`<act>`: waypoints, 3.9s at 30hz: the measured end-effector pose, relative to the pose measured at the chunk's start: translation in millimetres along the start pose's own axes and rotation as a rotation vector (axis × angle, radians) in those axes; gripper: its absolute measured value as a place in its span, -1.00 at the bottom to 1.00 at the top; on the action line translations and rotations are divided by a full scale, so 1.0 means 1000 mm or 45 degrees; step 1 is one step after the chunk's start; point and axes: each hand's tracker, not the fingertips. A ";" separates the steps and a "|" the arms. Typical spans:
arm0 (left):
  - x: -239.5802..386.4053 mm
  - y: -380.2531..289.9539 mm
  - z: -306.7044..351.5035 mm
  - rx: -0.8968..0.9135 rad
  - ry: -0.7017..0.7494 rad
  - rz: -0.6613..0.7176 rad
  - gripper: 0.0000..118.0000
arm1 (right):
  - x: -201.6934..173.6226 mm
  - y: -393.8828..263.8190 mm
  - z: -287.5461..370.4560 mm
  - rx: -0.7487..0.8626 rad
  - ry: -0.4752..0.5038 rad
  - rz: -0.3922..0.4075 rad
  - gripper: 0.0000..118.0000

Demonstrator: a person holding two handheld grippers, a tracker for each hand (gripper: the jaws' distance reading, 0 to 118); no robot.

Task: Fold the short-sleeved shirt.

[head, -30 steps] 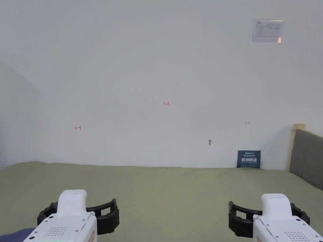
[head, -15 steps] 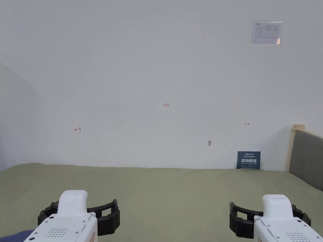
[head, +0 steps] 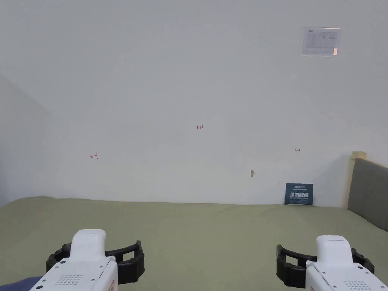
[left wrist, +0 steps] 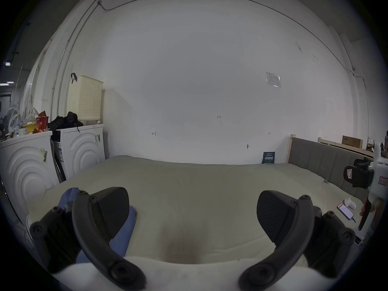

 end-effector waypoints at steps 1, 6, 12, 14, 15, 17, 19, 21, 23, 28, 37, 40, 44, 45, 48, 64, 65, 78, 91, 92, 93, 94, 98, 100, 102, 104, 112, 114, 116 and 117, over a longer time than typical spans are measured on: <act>0.000 0.000 0.000 -0.004 0.000 0.003 1.00 | 0.000 0.000 0.000 -0.001 0.001 0.003 1.00; -0.002 0.001 0.000 0.000 0.000 0.000 1.00 | 0.000 0.000 -0.001 -0.008 0.014 0.011 1.00; -0.002 0.003 -0.005 -0.009 0.001 0.025 1.00 | 0.001 0.003 -0.001 -0.001 0.013 -0.012 1.00; -0.001 0.002 -0.004 0.016 0.024 0.014 1.00 | 0.001 0.003 0.000 0.005 0.014 -0.004 1.00; 0.000 0.001 -0.003 0.035 0.030 0.011 1.00 | 0.001 0.003 0.000 0.015 0.015 0.007 1.00; 0.000 -0.001 -0.002 0.052 0.028 0.004 1.00 | 0.001 0.004 0.000 0.015 0.010 0.017 1.00; 0.001 0.002 -0.006 0.025 0.041 0.005 1.00 | 0.002 0.006 -0.001 0.012 0.014 0.009 1.00; 0.000 0.002 -0.008 -0.019 0.027 0.038 1.00 | 0.002 0.006 -0.002 0.011 0.008 0.003 1.00; 0.000 0.001 -0.009 -0.010 0.021 0.034 1.00 | 0.002 0.006 -0.003 0.009 0.011 0.004 1.00; 0.004 -0.002 -0.007 0.026 0.025 -0.023 1.00 | 0.001 0.006 -0.005 0.001 0.004 0.014 1.00; 0.001 0.003 -0.006 0.033 0.016 0.007 1.00 | 0.000 0.003 -0.004 -0.001 0.006 0.006 1.00; -0.001 0.005 -0.006 0.034 0.018 0.024 1.00 | 0.001 0.004 -0.003 0.002 0.003 -0.001 1.00; -0.003 0.006 -0.006 0.026 0.029 0.039 1.00 | 0.001 0.004 -0.003 0.003 -0.003 -0.002 1.00; -0.003 0.006 -0.006 0.026 0.035 0.042 1.00 | 0.002 0.004 -0.003 0.004 -0.005 -0.001 1.00; -0.003 0.005 -0.006 0.022 0.046 0.049 1.00 | 0.002 0.003 -0.003 0.004 -0.008 0.002 0.96; -0.022 0.005 0.000 -0.008 0.100 -0.045 -1.00 | -0.026 -0.004 -0.013 -0.109 0.022 -0.011 -1.00; -0.029 0.007 0.004 -0.003 0.125 -0.036 -1.00 | -0.040 -0.002 -0.015 -0.092 0.051 -0.001 -1.00; -0.182 0.001 0.125 -0.028 0.650 0.016 -1.00 | -0.259 0.024 -0.022 -0.035 0.661 0.017 -1.00; -0.248 0.005 0.083 -0.225 0.627 0.018 -1.00 | -0.328 0.014 -0.038 -0.061 0.802 0.052 -1.00; -0.255 0.011 0.066 -0.277 0.602 -0.015 -1.00 | -0.330 0.011 -0.043 -0.064 0.802 0.057 -1.00; -0.262 0.018 0.046 -0.347 0.566 -0.067 -1.00 | -0.333 0.008 -0.049 -0.068 0.797 0.062 -1.00; -0.267 0.026 0.020 -0.437 0.538 -0.099 -1.00 | -0.337 0.004 -0.056 -0.076 0.788 0.068 -1.00; -0.302 0.040 -0.093 -0.810 0.273 -0.062 -1.00 | -0.350 -0.014 -0.081 -0.102 0.763 0.052 -1.00; -0.318 0.034 -0.142 -1.073 0.185 -0.011 -1.00 | -0.356 -0.023 -0.089 -0.108 0.755 0.040 -1.00; -0.328 0.014 -0.187 -1.273 0.090 0.033 -1.00 | -0.360 -0.031 -0.096 -0.110 0.742 0.035 -1.00; -0.336 -0.022 -0.228 -1.496 0.036 0.209 -1.00 | -0.367 -0.043 -0.100 -0.087 0.724 0.026 -1.00; -0.341 -0.099 -0.267 -1.688 0.057 0.324 1.00 | -0.379 -0.077 -0.117 -0.125 0.770 0.046 -1.00; -0.345 -0.101 -0.259 -1.652 0.011 0.443 0.84 | -0.378 -0.082 -0.120 -0.142 0.783 0.047 -1.00; -0.346 -0.123 -0.269 -1.678 0.043 0.430 0.79 | -0.375 -0.086 -0.122 -0.157 0.799 0.040 -1.00; -0.344 -0.130 -0.268 -1.693 0.066 0.417 0.70 | -0.374 -0.087 -0.121 -0.160 0.800 0.037 -1.00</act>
